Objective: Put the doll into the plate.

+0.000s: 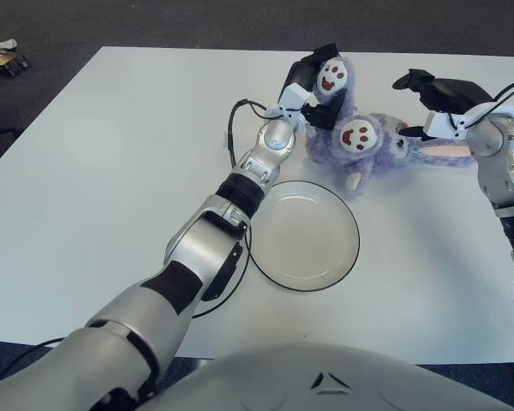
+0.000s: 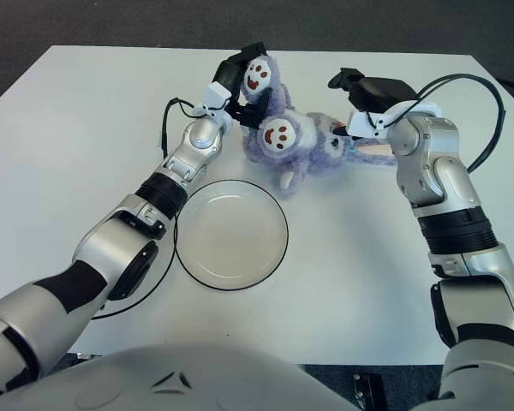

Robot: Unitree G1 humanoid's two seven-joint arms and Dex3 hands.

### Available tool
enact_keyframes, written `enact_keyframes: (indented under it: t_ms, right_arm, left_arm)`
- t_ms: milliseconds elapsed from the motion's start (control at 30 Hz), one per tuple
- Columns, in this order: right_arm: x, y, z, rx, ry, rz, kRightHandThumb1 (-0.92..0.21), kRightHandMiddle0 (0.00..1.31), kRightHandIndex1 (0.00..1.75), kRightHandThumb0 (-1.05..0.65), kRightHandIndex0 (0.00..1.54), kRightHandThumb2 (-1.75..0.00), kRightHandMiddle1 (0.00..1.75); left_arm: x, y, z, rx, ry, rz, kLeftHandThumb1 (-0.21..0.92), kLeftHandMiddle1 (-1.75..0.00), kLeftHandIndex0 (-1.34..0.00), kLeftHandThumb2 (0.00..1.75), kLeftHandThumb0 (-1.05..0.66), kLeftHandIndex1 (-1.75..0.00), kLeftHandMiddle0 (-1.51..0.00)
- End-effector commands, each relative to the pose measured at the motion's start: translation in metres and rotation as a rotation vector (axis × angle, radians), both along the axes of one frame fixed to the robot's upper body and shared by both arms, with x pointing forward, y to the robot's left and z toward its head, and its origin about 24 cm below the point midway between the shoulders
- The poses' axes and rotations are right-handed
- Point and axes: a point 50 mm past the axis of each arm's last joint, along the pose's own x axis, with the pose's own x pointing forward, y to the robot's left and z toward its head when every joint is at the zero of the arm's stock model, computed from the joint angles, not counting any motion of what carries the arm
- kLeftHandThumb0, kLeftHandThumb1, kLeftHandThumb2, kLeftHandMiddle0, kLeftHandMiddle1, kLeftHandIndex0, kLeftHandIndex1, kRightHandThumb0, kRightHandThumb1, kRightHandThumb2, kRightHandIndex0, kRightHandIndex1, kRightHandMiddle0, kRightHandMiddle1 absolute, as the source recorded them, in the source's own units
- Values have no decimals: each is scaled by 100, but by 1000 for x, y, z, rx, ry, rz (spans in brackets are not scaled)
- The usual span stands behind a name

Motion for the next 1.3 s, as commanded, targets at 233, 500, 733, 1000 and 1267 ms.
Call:
enact_keyframes:
  t_ms: [233, 500, 733, 1000, 1267]
  right_arm:
    - [-9, -7, 4, -82, 152, -26, -70, 0, 81, -98, 5, -38, 4]
    - [-7, -2, 1, -56, 269, -12, -55, 0, 55, -90, 10, -58, 11]
    - [-9, 12, -5, 116, 390, 59, -40, 2, 102, -74, 20, -80, 136]
    - [-13, 16, -16, 325, 466, 123, -25, 7, 148, -55, 36, -102, 173]
    - [-6, 5, -41, 668, 620, 82, -19, 12, 122, -40, 9, -113, 175]
  left_arm:
    - [-30, -49, -9, -157, 107, -132, 16, -175, -98, 150, 53, -175, -73]
    - [-30, -50, -9, -147, 115, -138, 17, -175, -99, 150, 53, -175, -73]
    - [-30, -52, -7, -150, 124, -140, 17, -175, -100, 149, 52, -175, -72]
    - [-30, -53, -6, -148, 123, -136, 18, -175, -100, 149, 52, -175, -72]
    - [-29, -54, -7, -125, 133, -123, 18, -175, -100, 149, 52, -175, -72]
